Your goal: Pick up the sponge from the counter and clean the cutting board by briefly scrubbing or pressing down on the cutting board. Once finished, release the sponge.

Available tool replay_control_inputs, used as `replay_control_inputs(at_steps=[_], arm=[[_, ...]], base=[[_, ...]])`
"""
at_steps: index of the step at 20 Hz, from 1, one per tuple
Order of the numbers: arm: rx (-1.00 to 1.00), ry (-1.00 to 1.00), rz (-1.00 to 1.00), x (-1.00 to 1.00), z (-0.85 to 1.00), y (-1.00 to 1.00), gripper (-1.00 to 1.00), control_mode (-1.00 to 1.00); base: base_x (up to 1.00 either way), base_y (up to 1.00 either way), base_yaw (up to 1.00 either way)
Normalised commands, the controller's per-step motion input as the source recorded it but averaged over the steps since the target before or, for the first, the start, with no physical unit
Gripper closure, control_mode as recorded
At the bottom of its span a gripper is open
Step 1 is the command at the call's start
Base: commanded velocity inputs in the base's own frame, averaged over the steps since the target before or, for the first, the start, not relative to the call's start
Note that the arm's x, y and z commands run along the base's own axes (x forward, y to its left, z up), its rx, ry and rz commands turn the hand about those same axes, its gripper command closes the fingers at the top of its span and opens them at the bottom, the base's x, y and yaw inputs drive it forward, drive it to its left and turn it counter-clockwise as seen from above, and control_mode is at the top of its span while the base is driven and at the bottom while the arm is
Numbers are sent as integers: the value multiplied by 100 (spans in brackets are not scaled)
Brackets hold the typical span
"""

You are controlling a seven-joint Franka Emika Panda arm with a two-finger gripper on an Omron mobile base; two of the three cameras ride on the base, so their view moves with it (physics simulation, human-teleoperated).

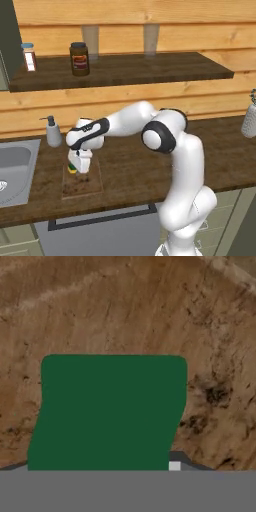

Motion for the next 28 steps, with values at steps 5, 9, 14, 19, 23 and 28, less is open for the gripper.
replay_control_inputs(at_steps=[5, 9, 14, 19, 23, 28], arm=[[11, 0, -7, -97, -35, 0, 100, -100], [3, 15, -5, -95, -16, 0, 100, -100], [1, 9, -5, -100, -28, 0, 100, -100], [9, -12, -5, -100, -51, -1, 100, -100], [13, -17, 3, -31, -11, -42, 100, -100], [18, 0, 4, 5, 0, -58, 100, -100]], base=[[0, 0, 0], [0, 0, 0], [0, 0, 0], [0, 0, 0], [0, 0, 0], [0, 0, 0]])
